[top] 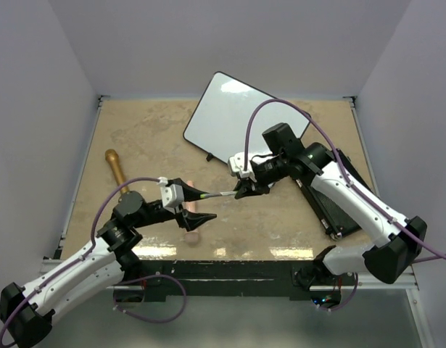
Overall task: Write a sentence on the whiteboard
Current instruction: Pass from the right arm to the left
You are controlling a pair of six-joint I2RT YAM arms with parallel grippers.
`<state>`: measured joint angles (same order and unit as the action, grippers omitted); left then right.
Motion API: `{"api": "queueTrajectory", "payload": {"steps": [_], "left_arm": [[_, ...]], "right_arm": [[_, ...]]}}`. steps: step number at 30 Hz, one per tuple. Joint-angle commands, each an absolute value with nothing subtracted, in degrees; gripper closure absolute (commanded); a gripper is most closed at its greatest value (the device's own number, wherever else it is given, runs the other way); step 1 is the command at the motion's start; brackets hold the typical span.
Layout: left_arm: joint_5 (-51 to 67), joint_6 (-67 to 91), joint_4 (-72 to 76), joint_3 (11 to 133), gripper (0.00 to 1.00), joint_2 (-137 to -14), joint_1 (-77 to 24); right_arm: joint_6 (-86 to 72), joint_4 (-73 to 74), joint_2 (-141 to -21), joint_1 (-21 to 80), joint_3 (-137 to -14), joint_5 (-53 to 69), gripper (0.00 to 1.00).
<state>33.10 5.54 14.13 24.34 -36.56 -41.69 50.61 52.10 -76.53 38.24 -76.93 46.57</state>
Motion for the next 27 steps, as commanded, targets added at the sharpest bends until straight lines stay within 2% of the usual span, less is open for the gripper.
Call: {"api": "queueTrajectory", "payload": {"steps": [1, 14, 27], "left_arm": [[32.9, 10.5, 30.4, 20.6, 0.36, -34.5, -41.7], [30.8, 12.3, 36.5, 20.6, 0.42, -36.9, -41.7], [27.6, 9.4, 32.3, 23.4, 0.51, -39.3, -43.8]], "right_arm": [[50.6, 51.5, -75.3, 38.6, -78.3, 53.2, 1.0], [49.6, 49.5, -76.9, 38.5, -76.7, 55.3, 1.0], [44.8, 46.0, -78.9, 39.0, -76.4, 52.5, 1.0]]}}
